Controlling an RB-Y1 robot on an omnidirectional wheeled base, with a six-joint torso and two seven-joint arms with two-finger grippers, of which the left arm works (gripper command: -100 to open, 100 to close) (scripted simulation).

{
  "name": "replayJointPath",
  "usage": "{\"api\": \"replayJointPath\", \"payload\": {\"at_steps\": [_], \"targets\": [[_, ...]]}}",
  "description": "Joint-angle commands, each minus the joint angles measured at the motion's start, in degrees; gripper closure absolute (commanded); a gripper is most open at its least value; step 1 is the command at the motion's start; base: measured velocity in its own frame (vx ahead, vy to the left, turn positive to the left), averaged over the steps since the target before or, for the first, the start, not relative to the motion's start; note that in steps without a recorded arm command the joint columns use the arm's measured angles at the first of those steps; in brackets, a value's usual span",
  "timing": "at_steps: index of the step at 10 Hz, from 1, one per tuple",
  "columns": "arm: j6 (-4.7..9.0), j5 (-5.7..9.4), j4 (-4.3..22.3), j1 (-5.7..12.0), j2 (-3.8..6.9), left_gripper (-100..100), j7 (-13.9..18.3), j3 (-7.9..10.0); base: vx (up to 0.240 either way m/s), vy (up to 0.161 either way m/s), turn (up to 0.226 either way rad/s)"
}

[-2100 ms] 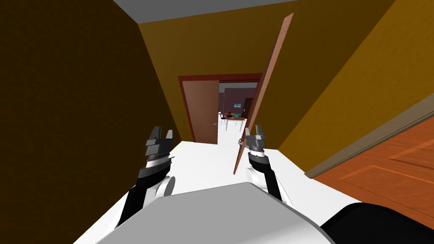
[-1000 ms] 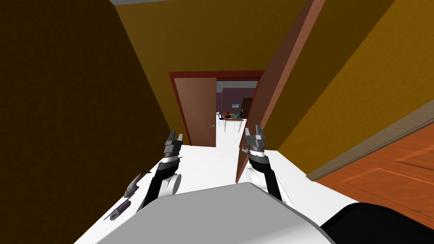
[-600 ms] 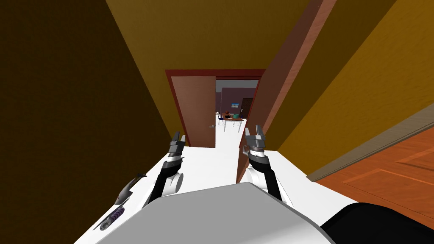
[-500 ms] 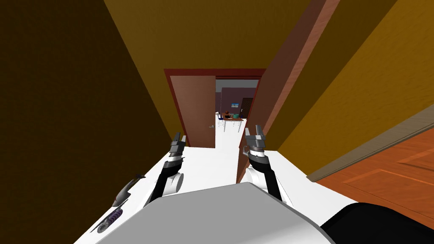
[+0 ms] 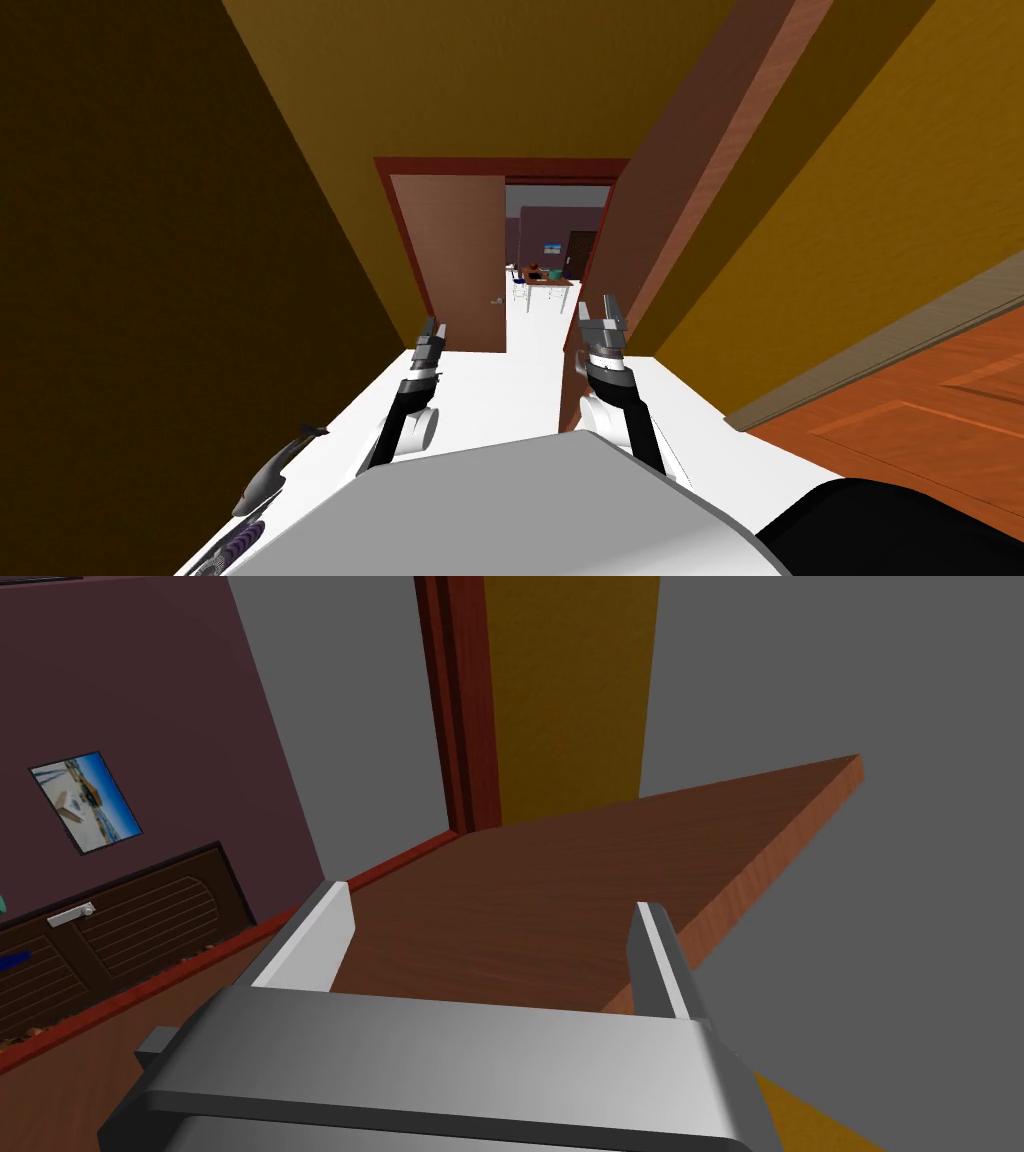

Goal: Pull the door open

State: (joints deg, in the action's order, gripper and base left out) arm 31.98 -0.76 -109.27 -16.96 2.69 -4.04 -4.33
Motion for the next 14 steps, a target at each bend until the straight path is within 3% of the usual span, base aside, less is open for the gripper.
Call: {"api": "replayJointPath", "payload": {"at_steps": [1,6,8,12,14], "targets": [[0.51,0.02,2.55,0.88,0.18,-100,0.02,-0.34,0.092,-0.010,-0.030],[2.02,0.26,10.85,3.89,0.78,-100,0.33,-1.09,0.096,-0.012,-0.031],[2.33,0.31,12.55,4.50,0.88,-100,0.39,-1.24,0.084,-0.007,-0.017],[3.58,0.50,19.25,7.01,1.07,-100,0.65,-1.87,0.074,-0.009,-0.023],[3.90,0.55,21.27,7.64,1.11,-100,0.71,-2.02,0.060,-0.006,-0.008]]}}
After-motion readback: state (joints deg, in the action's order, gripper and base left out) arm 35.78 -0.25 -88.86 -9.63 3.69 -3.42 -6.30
